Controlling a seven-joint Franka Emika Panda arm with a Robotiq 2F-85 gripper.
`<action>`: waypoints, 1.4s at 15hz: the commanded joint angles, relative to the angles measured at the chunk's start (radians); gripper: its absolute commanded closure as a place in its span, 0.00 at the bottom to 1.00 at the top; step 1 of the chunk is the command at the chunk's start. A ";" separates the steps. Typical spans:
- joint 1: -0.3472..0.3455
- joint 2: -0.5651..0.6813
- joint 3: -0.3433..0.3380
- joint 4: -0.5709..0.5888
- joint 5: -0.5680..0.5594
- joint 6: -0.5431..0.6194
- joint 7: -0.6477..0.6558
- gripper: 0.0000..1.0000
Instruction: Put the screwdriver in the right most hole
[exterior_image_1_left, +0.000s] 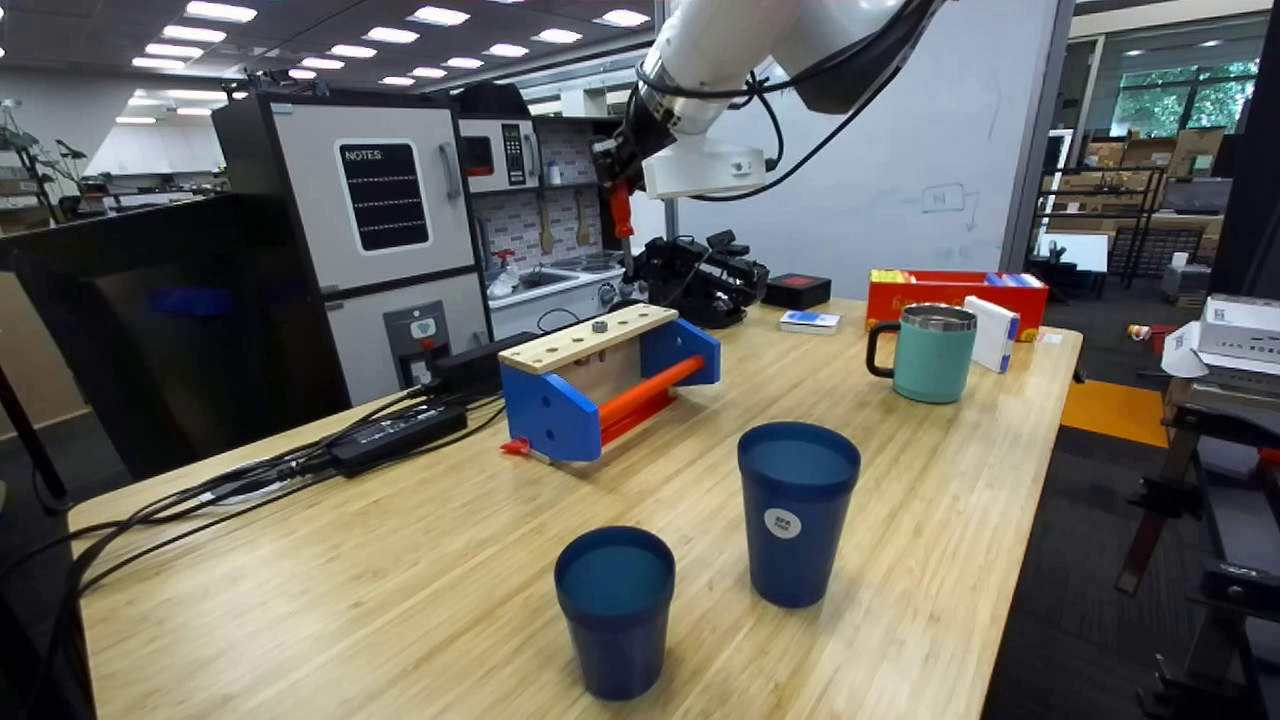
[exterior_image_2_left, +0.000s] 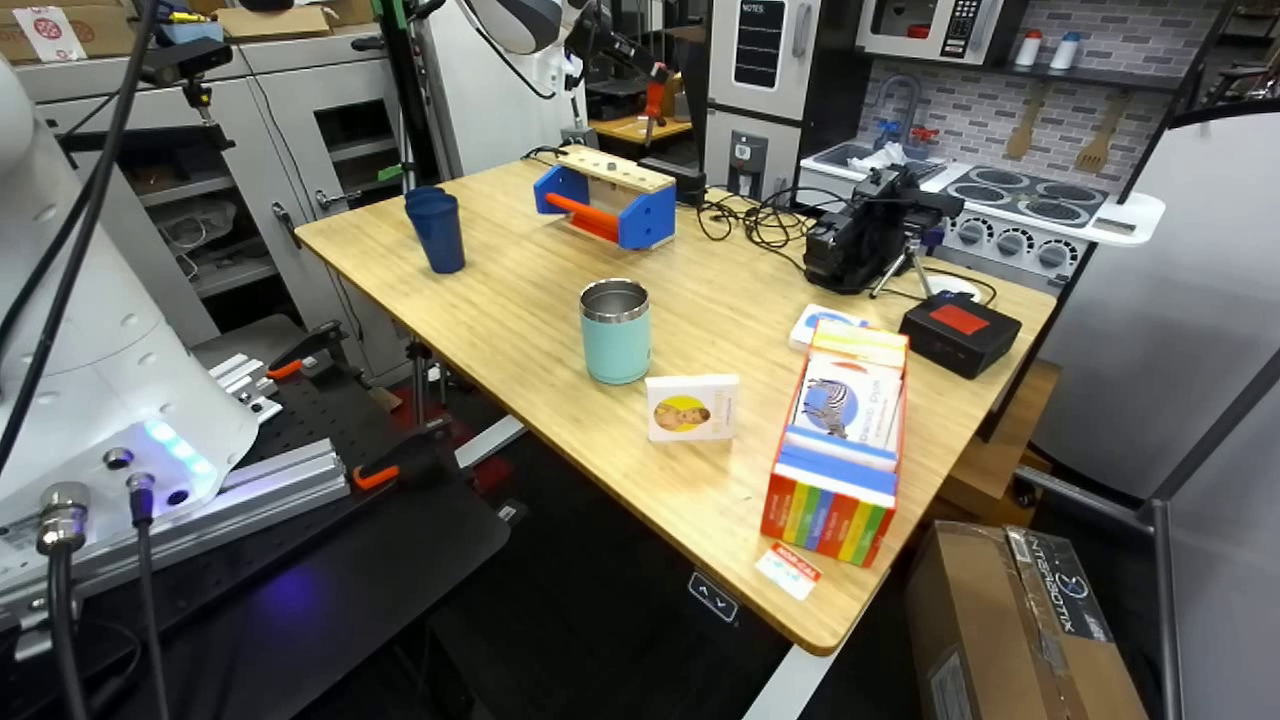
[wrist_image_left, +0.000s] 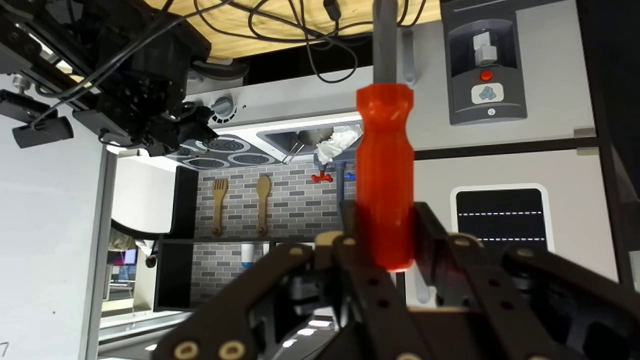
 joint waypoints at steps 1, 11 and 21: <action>-0.002 0.042 0.008 0.036 -0.019 0.016 0.066 0.93; 0.033 0.032 0.002 -0.052 -0.078 -0.084 0.163 0.93; 0.022 0.027 -0.002 -0.075 -0.139 -0.102 0.185 0.93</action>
